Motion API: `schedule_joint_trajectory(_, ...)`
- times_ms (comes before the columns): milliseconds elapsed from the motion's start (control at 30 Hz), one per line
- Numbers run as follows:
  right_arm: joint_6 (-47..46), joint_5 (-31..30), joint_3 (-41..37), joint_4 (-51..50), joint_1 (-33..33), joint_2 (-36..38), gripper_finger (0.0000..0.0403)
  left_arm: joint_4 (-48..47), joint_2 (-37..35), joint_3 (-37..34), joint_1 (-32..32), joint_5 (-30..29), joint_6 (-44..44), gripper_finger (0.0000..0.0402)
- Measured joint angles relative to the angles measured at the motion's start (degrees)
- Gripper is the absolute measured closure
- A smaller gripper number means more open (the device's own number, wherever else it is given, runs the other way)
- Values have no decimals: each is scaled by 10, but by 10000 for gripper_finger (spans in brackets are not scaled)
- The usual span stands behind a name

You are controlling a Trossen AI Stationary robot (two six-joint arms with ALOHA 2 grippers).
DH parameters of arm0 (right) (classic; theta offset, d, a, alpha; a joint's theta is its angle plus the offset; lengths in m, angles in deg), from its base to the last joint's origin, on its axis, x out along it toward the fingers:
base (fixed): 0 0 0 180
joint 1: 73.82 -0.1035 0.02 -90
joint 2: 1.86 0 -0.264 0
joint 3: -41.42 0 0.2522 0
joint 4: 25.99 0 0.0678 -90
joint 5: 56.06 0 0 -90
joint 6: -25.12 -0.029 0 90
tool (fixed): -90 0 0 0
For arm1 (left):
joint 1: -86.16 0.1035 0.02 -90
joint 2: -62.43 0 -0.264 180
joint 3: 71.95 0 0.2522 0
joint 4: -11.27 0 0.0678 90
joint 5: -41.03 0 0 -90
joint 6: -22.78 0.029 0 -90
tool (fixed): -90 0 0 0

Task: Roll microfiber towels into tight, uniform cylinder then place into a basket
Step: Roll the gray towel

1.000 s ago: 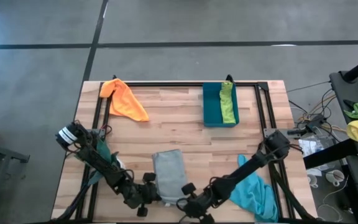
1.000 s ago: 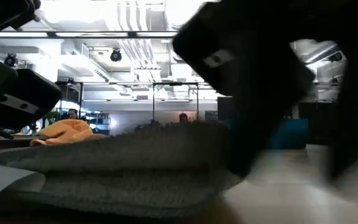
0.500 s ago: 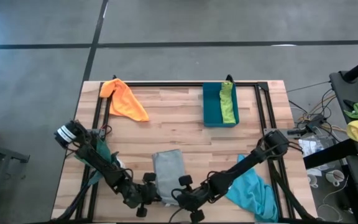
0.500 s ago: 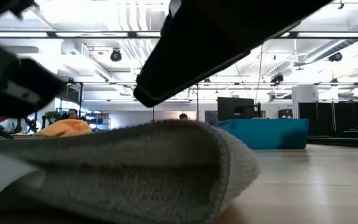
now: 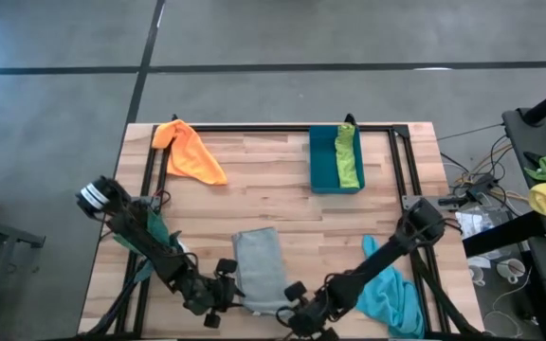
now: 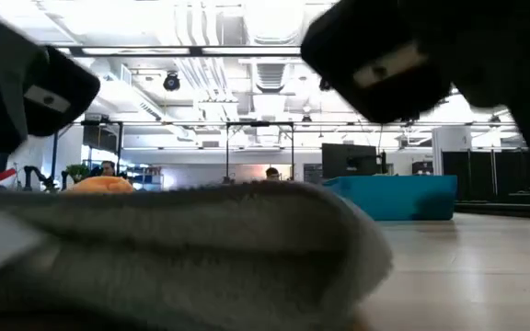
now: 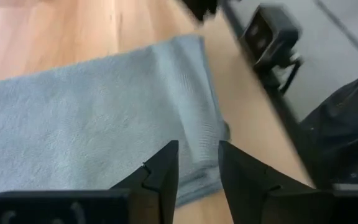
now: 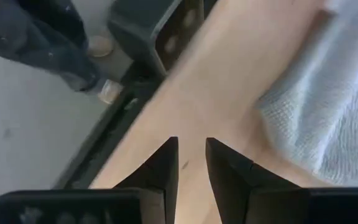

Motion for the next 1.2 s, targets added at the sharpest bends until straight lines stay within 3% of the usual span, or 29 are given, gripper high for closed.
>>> schedule_joint_trajectory(200,7,-13,1,81,7,-37,326,-28,-15,0,1,1,-1,304)
schedule_joint_trajectory(500,-11,-61,7,73,34,-20,326,-31,-14,16,-12,10,-27,304)
schedule_joint_trajectory(833,-31,-112,6,42,95,-6,326,-32,13,20,-26,-9,2,302)
schedule_joint_trajectory(1067,-36,-112,5,-7,125,-5,326,-22,13,39,-26,-9,43,299)
schedule_joint_trajectory(1200,9,-73,4,-26,115,15,326,-27,13,37,-23,-11,44,298)
